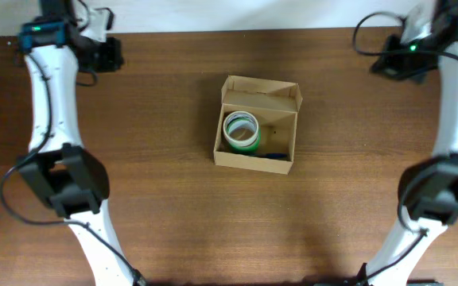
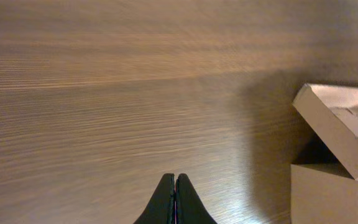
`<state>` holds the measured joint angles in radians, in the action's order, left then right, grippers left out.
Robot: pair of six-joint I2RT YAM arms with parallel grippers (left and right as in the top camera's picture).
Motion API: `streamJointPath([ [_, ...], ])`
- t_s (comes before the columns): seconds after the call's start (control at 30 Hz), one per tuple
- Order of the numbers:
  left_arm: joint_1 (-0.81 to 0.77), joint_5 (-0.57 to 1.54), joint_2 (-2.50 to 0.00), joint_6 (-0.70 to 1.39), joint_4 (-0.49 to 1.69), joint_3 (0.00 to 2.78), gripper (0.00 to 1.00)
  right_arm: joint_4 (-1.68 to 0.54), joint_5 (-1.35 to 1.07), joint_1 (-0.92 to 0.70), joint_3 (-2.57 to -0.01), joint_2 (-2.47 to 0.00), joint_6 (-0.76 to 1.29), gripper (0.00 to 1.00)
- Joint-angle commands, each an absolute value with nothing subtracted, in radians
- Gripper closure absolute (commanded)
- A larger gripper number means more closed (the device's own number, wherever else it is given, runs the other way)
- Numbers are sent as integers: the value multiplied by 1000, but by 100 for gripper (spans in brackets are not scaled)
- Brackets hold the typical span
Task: Pack container
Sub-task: 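Raise the left gripper out of the box and withdraw, then grasp the box lid flaps with both grippers from either side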
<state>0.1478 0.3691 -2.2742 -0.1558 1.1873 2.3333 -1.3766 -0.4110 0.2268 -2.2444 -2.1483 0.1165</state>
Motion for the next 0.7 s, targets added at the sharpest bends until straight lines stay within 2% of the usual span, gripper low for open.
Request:
streamJointPath([
  [0.0,100,426,-2334,-151,1185,2333,98,-1328,-573,228,-2133,-2204,133,96],
  [0.2,65,422,-2367,-151,1184,2332,98,-1170,-644,161,-1986,-2264,193,96],
  [0.47,66,423,-2367,-150,1189,2331,98,-1046,-644,2,-1978,-2297,249,96],
  [0.67,66,422,-2367,-150,1201,2331,98,-1008,-614,-26,-1978,-2297,278,96],
])
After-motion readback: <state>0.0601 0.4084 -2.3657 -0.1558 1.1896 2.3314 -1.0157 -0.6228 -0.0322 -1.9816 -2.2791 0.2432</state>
